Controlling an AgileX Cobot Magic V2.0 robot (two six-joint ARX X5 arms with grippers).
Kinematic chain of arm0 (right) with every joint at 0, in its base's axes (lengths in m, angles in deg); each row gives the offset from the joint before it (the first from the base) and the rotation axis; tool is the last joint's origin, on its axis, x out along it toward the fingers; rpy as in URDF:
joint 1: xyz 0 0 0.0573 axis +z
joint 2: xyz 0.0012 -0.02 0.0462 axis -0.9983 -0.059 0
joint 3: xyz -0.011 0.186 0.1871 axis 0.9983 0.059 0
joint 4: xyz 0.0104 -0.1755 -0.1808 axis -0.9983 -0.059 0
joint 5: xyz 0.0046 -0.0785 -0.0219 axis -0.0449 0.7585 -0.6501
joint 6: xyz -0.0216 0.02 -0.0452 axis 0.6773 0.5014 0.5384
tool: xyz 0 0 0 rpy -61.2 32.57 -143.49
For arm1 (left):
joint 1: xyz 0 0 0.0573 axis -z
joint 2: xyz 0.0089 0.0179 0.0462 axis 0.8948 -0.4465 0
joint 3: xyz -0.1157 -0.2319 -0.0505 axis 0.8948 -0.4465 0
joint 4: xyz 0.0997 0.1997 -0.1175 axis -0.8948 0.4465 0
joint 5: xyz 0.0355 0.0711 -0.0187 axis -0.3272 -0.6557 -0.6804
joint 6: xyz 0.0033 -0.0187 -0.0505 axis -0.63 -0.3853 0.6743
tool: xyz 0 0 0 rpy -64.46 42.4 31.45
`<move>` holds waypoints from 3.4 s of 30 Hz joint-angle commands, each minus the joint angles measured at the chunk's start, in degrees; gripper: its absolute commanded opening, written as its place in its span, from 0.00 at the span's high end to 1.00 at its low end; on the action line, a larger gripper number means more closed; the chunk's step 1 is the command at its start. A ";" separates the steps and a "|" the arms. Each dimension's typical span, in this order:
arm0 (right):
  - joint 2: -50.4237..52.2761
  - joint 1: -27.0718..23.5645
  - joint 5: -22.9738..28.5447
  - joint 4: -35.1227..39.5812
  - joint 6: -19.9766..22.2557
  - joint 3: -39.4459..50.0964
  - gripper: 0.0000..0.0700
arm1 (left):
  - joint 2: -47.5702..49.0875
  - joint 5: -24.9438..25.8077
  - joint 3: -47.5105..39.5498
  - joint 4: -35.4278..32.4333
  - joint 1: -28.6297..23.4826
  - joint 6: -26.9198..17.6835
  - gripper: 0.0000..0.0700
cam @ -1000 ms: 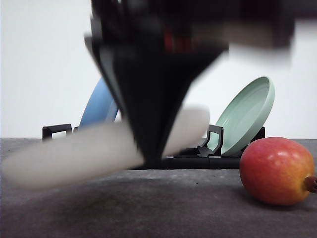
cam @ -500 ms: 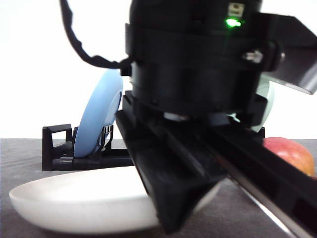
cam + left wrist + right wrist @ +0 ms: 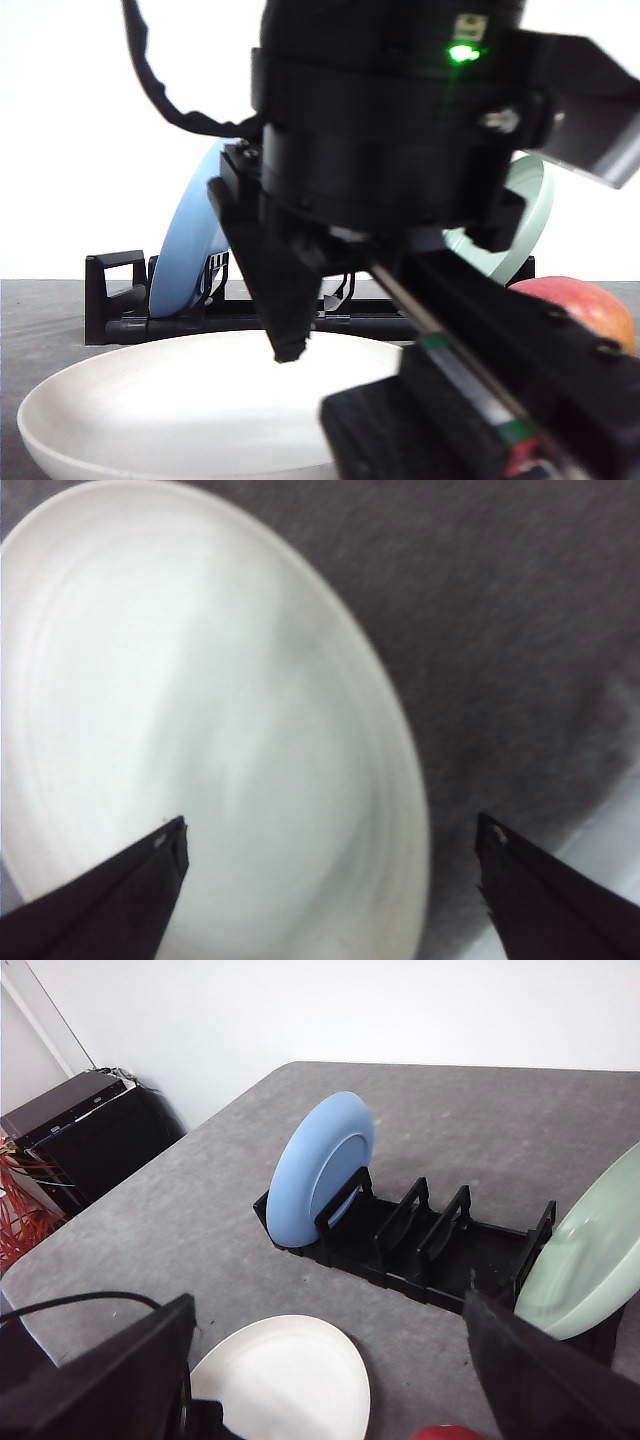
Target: Place pomegranate in white plate
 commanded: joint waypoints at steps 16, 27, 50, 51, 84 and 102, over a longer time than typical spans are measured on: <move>-8.87 5.50 1.97 -4.71 0.60 -1.01 0.22 | 24.61 -0.08 0.76 1.90 1.07 3.22 0.20; -24.53 8.31 4.95 -6.47 4.24 -1.01 0.15 | 43.31 1.86 0.18 2.31 1.67 5.58 0.21; -50.20 17.87 22.70 -5.80 11.01 -1.01 0.00 | 83.69 8.70 -27.67 -7.17 1.93 11.15 0.21; -51.01 18.35 23.22 -5.72 11.05 -1.01 0.00 | 84.28 8.70 -27.69 -6.97 1.93 11.15 0.21; -62.63 39.42 22.53 -6.58 -2.10 -20.00 0.33 | 85.70 8.25 -27.69 -7.42 1.90 11.17 0.21; -72.74 48.96 25.96 -0.65 -1.13 -19.98 0.25 | 85.70 7.82 -27.69 -7.38 1.90 11.15 0.21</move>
